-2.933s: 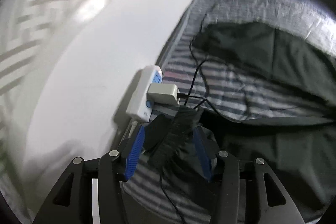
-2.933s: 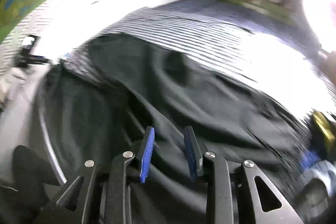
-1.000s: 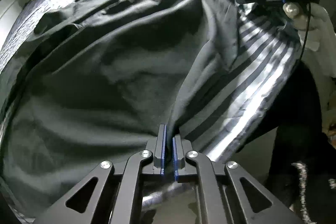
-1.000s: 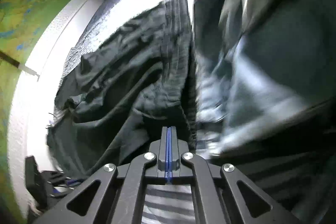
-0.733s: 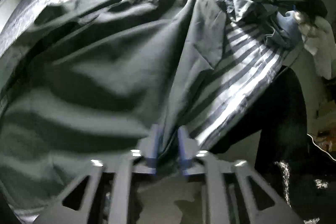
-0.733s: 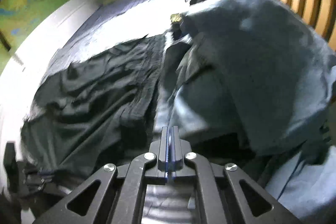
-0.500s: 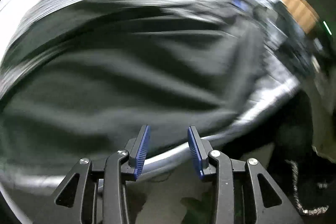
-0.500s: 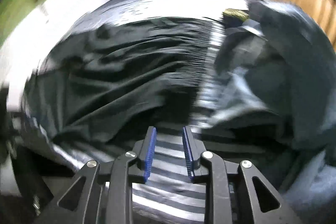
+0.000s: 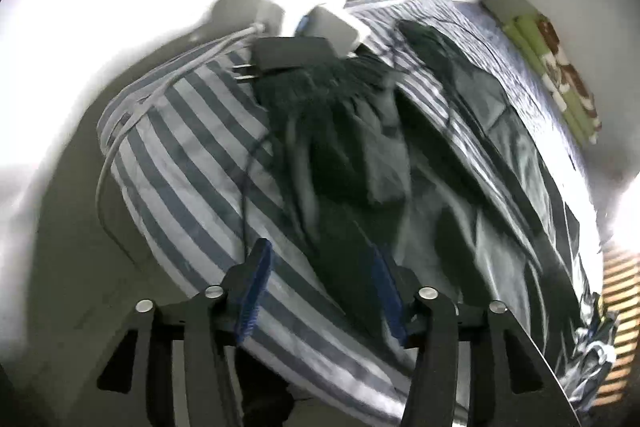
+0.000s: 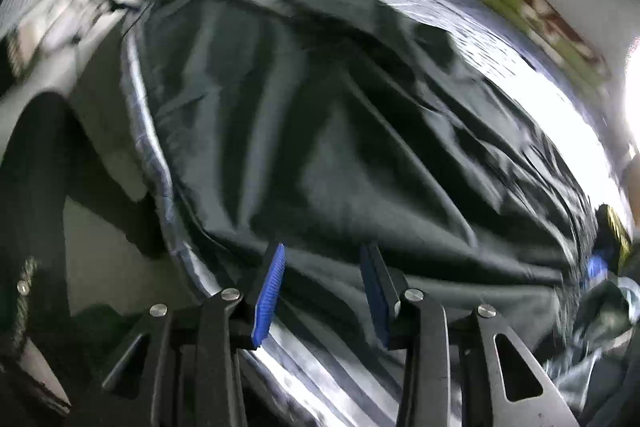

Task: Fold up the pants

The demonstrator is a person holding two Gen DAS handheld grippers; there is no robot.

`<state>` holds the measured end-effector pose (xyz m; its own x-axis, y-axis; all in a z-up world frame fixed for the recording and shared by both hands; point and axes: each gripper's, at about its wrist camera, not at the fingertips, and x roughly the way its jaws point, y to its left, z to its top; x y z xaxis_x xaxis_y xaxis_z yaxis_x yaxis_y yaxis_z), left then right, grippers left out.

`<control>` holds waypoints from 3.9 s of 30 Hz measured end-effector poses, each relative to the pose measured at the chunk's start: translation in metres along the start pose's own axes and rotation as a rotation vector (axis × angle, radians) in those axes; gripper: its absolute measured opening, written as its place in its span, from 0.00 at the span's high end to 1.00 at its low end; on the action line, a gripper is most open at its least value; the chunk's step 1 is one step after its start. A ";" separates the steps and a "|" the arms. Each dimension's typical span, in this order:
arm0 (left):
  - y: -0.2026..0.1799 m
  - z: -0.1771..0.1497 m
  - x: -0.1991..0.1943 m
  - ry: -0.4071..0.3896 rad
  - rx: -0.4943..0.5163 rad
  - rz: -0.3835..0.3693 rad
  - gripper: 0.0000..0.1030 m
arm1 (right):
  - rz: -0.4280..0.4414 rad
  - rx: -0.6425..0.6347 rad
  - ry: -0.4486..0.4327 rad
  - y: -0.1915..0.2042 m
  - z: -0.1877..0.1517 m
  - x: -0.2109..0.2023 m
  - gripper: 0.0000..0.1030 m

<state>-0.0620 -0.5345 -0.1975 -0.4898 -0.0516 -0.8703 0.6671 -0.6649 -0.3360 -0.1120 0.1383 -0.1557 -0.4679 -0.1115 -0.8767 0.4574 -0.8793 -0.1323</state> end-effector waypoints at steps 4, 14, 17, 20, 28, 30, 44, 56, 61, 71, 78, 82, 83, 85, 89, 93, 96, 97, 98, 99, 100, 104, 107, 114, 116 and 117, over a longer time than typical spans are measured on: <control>0.014 0.016 0.013 -0.014 -0.027 0.003 0.33 | 0.042 -0.044 0.023 0.010 0.014 0.015 0.63; 0.000 0.027 0.030 -0.043 -0.041 0.003 0.56 | 0.082 -0.067 0.072 0.008 0.019 0.032 0.63; -0.013 0.029 0.031 -0.039 -0.005 0.052 0.77 | 0.086 0.003 0.054 -0.013 0.013 0.019 0.63; -0.015 0.024 0.022 -0.052 -0.006 0.037 0.73 | 0.082 0.018 0.041 -0.025 0.004 0.007 0.62; 0.003 0.011 -0.013 -0.063 -0.053 -0.027 0.57 | 0.059 -0.093 0.061 -0.013 -0.008 0.016 0.62; -0.003 0.009 -0.012 -0.030 -0.037 -0.059 0.57 | 0.064 -0.090 0.061 -0.015 -0.008 0.019 0.61; -0.007 0.012 0.036 0.030 -0.080 0.015 0.34 | 0.025 -0.075 0.053 -0.024 -0.016 0.006 0.58; -0.026 0.026 -0.003 -0.070 -0.058 -0.017 0.99 | -0.129 0.121 0.011 -0.100 -0.057 -0.039 0.56; -0.040 0.036 -0.049 -0.144 -0.062 -0.037 0.99 | -0.168 0.133 0.012 -0.111 -0.078 -0.052 0.56; -0.066 0.045 -0.083 -0.164 -0.033 0.006 0.99 | -0.081 -0.159 0.026 -0.042 -0.074 -0.010 0.55; -0.073 0.046 -0.085 -0.174 -0.030 0.019 0.99 | -0.105 -0.247 0.012 -0.026 -0.066 0.012 0.55; -0.074 0.046 -0.090 -0.177 -0.032 0.018 0.99 | -0.080 -0.220 0.016 -0.030 -0.061 0.016 0.88; -0.075 0.046 -0.093 -0.181 -0.033 0.018 0.99 | -0.077 -0.212 0.038 -0.030 -0.060 0.016 0.96; -0.079 0.045 -0.100 -0.193 -0.030 0.005 0.99 | -0.118 -0.222 0.039 -0.030 -0.059 0.014 0.98; -0.090 0.041 -0.126 -0.235 -0.004 -0.007 0.99 | -0.155 -0.141 -0.062 -0.049 -0.052 -0.028 0.98; -0.097 0.042 -0.158 -0.279 0.002 -0.023 0.99 | -0.216 -0.040 -0.191 -0.079 -0.041 -0.088 0.98; -0.113 0.056 -0.177 -0.309 0.022 -0.017 0.99 | -0.288 0.006 -0.275 -0.102 -0.024 -0.124 0.98; -0.120 0.063 -0.181 -0.317 0.032 -0.017 0.99 | -0.320 0.027 -0.306 -0.112 -0.017 -0.135 0.98; -0.131 0.071 -0.185 -0.325 0.045 -0.016 0.99 | -0.346 0.049 -0.325 -0.121 -0.008 -0.141 0.98; -0.141 0.079 -0.187 -0.333 0.052 -0.013 0.99 | -0.365 0.066 -0.339 -0.130 -0.001 -0.145 0.98; -0.151 0.088 -0.187 -0.339 0.060 -0.014 0.99 | -0.384 0.078 -0.352 -0.139 0.006 -0.147 0.98; -0.202 0.126 -0.165 -0.348 0.111 0.022 0.99 | -0.436 0.142 -0.357 -0.185 0.047 -0.134 0.98; -0.232 0.154 -0.124 -0.318 0.128 0.052 0.99 | -0.422 0.203 -0.290 -0.227 0.076 -0.096 0.98; -0.257 0.189 -0.017 -0.226 0.119 0.111 0.99 | -0.435 0.233 -0.147 -0.280 0.108 0.003 0.98; -0.252 0.178 -0.013 -0.230 0.130 0.102 0.99 | -0.417 0.240 -0.149 -0.281 0.108 0.011 0.98; -0.247 0.173 -0.014 -0.233 0.133 0.100 0.99 | -0.412 0.231 -0.153 -0.280 0.109 0.016 0.98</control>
<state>-0.3173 -0.4985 -0.0396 -0.5514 -0.2811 -0.7854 0.6465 -0.7390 -0.1894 -0.3301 0.3321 -0.0821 -0.6878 0.2155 -0.6932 0.0398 -0.9423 -0.3324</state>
